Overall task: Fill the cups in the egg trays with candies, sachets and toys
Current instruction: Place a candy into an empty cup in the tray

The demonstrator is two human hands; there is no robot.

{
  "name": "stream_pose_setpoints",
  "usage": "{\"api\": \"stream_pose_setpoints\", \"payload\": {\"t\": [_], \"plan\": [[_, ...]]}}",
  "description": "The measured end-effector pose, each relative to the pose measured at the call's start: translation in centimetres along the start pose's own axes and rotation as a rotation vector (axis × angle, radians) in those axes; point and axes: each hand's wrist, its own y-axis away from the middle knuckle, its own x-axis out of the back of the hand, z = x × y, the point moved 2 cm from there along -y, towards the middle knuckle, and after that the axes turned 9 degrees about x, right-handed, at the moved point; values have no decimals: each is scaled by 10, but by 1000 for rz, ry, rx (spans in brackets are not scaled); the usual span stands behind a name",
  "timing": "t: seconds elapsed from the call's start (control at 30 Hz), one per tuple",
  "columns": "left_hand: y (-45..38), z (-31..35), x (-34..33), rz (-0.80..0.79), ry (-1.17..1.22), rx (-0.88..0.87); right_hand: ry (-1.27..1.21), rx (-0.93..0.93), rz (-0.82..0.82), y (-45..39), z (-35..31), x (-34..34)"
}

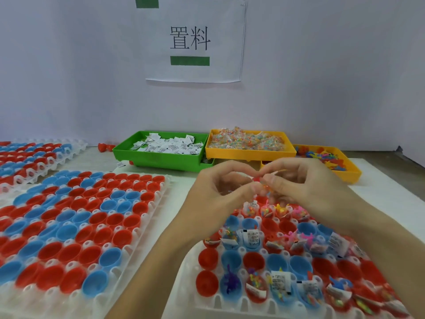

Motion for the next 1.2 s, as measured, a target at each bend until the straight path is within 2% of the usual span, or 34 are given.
{"api": "stream_pose_setpoints", "payload": {"t": [0.1,0.23,0.43,0.6,0.87,1.2], "plan": [[1,1,-2,-28,-17,-23,10,-16,-34,4,3,-9],[-1,-1,-2,-55,-32,-25,-14,-27,1,8,5,-14],[-2,-1,2,-13,-43,-59,-133,-115,10,9,8,-16],[-2,-1,3,-3,2,-59,-153,-66,85,11,9,-16],[-2,-6,4,-57,101,81,-101,19,167,12,6,-17],[-1,-5,13,-71,46,85,2,112,198,13,1,-23]]}}
